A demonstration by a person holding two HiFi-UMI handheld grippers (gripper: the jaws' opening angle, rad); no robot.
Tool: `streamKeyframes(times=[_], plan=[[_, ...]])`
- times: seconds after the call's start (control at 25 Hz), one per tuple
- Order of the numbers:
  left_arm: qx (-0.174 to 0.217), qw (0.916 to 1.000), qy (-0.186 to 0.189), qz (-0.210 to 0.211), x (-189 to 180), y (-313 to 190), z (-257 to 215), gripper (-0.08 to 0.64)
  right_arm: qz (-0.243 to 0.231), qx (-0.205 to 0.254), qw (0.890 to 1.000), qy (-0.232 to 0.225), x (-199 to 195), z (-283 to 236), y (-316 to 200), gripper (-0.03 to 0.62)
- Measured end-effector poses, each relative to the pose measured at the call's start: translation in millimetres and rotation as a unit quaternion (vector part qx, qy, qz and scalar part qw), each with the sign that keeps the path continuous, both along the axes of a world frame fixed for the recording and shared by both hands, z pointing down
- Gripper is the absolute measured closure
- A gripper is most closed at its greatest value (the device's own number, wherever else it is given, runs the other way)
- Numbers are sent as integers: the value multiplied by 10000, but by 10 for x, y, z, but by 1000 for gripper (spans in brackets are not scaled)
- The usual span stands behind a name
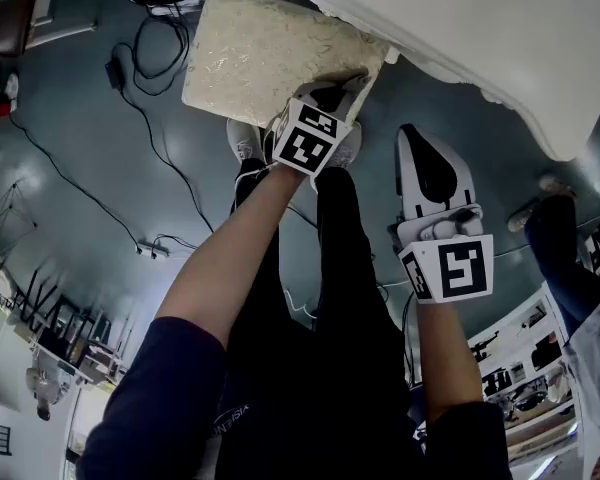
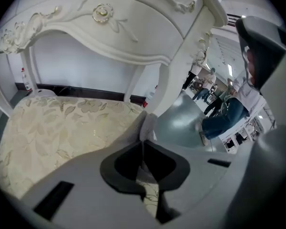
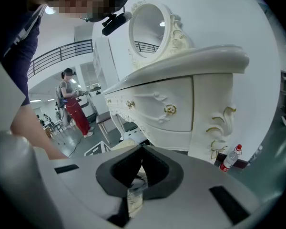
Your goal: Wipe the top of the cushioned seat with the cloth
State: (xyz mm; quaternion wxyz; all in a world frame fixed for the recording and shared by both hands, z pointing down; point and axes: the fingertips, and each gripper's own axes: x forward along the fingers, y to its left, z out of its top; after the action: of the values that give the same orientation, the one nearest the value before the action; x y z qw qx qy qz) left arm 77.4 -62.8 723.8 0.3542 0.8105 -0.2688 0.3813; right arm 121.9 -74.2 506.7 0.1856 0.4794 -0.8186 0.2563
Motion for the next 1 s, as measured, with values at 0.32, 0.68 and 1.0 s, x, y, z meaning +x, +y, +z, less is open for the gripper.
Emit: streamKeyframes(times=[0.32,0.68,1.0], plan=[[445,9984,-202,-281,-791,-228,-103,538,-66,2,10000,-34,-360,69,-36,572],[559,9922,-660,-902,-2056,-553,-92,538,-241,-63,9997,16,-824,63,-82,572],[580,9898,-743,-1072,-2429,-621,-35,538,-297,-105,9995,28,-1074,106,-114,572]])
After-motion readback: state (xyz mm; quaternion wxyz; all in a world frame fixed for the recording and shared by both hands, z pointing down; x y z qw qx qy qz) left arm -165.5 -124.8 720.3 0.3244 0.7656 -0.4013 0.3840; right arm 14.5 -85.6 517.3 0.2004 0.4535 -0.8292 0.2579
